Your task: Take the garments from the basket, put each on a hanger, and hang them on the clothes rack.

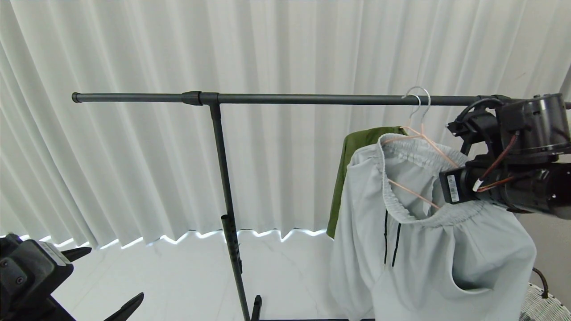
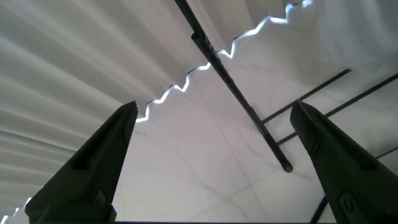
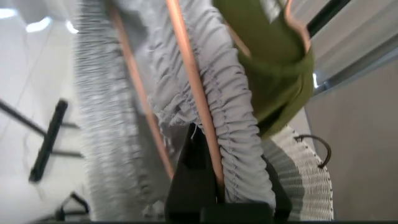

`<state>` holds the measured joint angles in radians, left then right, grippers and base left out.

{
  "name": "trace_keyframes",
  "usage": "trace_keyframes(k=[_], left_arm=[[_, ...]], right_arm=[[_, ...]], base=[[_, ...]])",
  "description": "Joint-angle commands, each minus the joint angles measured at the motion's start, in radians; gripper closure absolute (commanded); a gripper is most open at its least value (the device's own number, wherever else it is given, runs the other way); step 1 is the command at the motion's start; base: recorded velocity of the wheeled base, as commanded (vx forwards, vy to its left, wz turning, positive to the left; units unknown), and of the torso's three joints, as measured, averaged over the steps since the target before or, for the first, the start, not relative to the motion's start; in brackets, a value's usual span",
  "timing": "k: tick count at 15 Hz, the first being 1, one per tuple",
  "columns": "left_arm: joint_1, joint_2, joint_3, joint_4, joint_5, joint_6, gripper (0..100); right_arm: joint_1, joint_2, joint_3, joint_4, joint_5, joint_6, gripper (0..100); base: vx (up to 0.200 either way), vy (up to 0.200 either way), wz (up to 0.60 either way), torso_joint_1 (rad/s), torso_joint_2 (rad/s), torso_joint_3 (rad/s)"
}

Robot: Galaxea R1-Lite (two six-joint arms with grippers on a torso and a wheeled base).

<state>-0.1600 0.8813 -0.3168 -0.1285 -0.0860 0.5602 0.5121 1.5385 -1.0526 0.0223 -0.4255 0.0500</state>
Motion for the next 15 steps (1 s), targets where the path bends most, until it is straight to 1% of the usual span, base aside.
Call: trace_keyframes(k=[1, 2, 5, 9, 12, 15], left_arm=[[0.0, 0.013, -0.007, 0.0, 0.0, 0.0, 0], [0.0, 0.015, -0.007, 0.001, 0.002, 0.0, 0], [-0.001, 0.015, -0.005, 0.001, 0.0, 0.003, 0], [-0.016, 0.015, -0.002, 0.001, -0.001, 0.003, 0], [-0.042, 0.012, 0.001, 0.001, -0.001, 0.001, 0], [-0.056, 0.01, 0.001, 0.001, -0.001, 0.001, 0]], right_arm=[[-0.001, 0.064, -0.076, -0.001, -0.004, -0.002, 100], [-0.001, 0.074, -0.099, -0.001, -0.009, -0.002, 100], [0.008, 0.08, -0.116, -0.015, -0.007, -0.006, 100], [0.06, 0.095, -0.113, -0.053, 0.002, -0.002, 100], [0.105, 0.112, -0.113, -0.058, 0.002, 0.002, 100], [0.111, 0.149, -0.115, -0.094, 0.002, 0.002, 100]], base=[[0.0, 0.0, 0.0, 0.0, 0.0, 0.0], [0.0, 0.0, 0.0, 0.0, 0.0, 0.0], [0.2, 0.0, 0.0, -0.006, 0.0, -0.001], [0.2, 0.0, 0.0, 0.005, 0.0, -0.004], [0.2, 0.0, 0.0, -0.001, 0.0, 0.004], [0.0, 0.0, 0.0, 0.0, 0.0, 0.0]])
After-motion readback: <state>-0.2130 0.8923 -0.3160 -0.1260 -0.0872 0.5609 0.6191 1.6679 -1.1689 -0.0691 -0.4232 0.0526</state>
